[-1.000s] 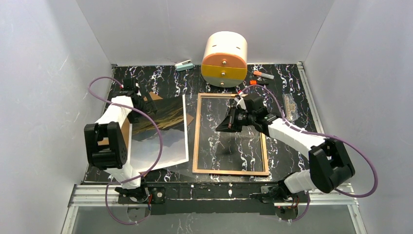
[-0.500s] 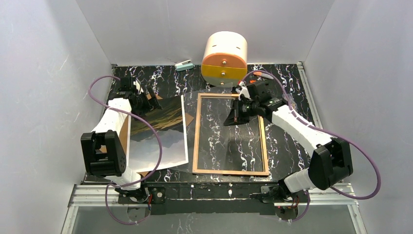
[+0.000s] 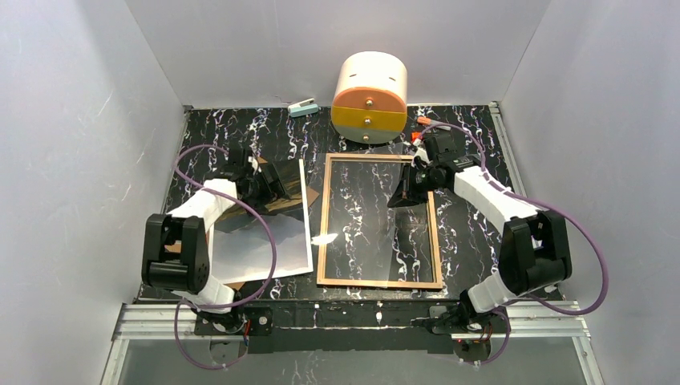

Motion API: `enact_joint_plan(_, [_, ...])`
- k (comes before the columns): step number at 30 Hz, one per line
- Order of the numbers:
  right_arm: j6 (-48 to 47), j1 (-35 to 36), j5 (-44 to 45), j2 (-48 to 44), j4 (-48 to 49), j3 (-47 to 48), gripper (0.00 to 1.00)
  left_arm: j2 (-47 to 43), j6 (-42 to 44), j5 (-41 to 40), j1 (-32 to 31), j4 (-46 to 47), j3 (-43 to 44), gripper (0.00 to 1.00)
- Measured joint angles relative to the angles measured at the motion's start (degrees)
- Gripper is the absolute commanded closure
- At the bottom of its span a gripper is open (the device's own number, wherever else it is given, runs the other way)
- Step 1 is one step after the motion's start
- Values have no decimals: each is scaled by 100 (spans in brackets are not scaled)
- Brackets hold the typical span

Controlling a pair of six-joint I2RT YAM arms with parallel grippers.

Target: Put the photo into the frame

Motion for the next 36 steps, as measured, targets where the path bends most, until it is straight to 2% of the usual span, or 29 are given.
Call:
enact_joint_plan(4, [234, -74, -127, 85, 643, -317, 77, 299, -186, 48, -59, 229, -216, 20])
enact_joint_plan(10, [1014, -236, -361, -127, 2022, -1375, 66, 431, -365, 42, -90, 529, -398, 25])
enact_joint_plan(16, [2153, -238, -632, -525, 3731, -2522, 54, 367, -514, 66, -83, 820, -562, 26])
enact_joint_plan(19, [2653, -229, -638, -796, 4402, -3047, 53, 337, -566, 70, -83, 890, -603, 27])
enact_joint_plan(27, [3705, -39, -315, -1694, 5604, -4157, 60, 267, -717, 52, -83, 977, -675, 27])
enact_joint_plan(28, [3792, 11, -243, -1770, 5689, -4221, 60, 267, -723, 52, -83, 977, -675, 27])
enact_joint_plan(32, [4057, 192, -33, -1818, 6157, -4358, 47, 267, -791, 52, -83, 1001, -691, 29])
enact_joint_plan(34, [4153, 391, 129, -1818, 6367, -4465, 46, 260, -828, 52, -83, 1049, -717, 29])
enact_joint_plan(36, [4210, 616, 249, -1781, 6446, -4498, 51, 254, -863, 57, -83, 1117, -758, 29])
